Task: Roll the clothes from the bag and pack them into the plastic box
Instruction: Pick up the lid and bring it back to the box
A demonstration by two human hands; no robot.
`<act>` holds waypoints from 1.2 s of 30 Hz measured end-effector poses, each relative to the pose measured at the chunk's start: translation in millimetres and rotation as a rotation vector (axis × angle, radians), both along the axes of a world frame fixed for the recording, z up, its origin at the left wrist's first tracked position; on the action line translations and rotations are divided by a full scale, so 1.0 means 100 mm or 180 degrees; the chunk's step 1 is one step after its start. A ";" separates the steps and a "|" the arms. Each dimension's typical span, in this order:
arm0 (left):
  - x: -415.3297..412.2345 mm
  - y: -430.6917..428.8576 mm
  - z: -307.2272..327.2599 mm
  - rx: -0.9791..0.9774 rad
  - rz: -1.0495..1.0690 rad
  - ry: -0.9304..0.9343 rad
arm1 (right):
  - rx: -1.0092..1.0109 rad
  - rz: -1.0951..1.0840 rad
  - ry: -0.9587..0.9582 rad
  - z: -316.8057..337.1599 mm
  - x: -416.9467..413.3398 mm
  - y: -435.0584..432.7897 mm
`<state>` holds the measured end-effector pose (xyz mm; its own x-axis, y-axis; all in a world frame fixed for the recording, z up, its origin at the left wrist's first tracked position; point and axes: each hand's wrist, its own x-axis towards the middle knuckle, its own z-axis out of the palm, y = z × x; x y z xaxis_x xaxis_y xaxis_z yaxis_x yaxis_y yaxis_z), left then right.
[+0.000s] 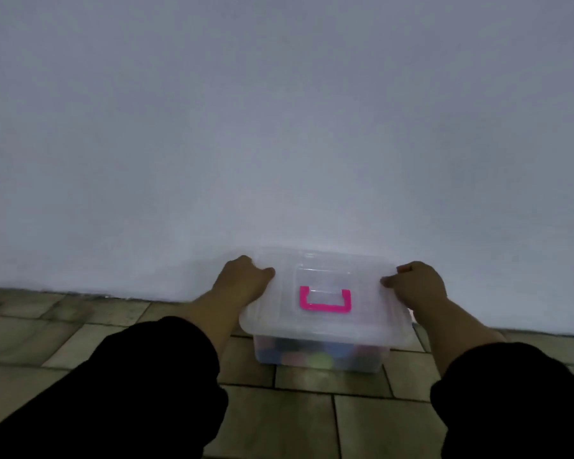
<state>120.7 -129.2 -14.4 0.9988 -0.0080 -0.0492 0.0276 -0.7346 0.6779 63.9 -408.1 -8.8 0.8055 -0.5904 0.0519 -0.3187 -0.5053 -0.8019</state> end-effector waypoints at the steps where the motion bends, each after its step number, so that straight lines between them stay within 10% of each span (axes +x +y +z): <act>1: 0.04 -0.01 -0.02 0.0098 0.0036 0.0015 | -0.0193 0.0013 0.0096 -0.05 0.03 0.02; 23: 0.13 -0.34 -0.27 0.1454 -0.0189 -0.0299 | -0.2026 0.0528 0.0800 -0.24 0.23 0.33; 36: 0.14 -0.30 -0.34 0.1568 -0.0175 0.0110 | -0.1646 0.0796 0.1343 -0.34 0.27 0.34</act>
<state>134.9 -159.0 -48.5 0.9952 -0.0281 -0.0934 -0.0040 -0.9685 0.2491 90.6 -373.8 -42.5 0.9266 -0.3692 -0.0708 -0.3740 -0.8862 -0.2734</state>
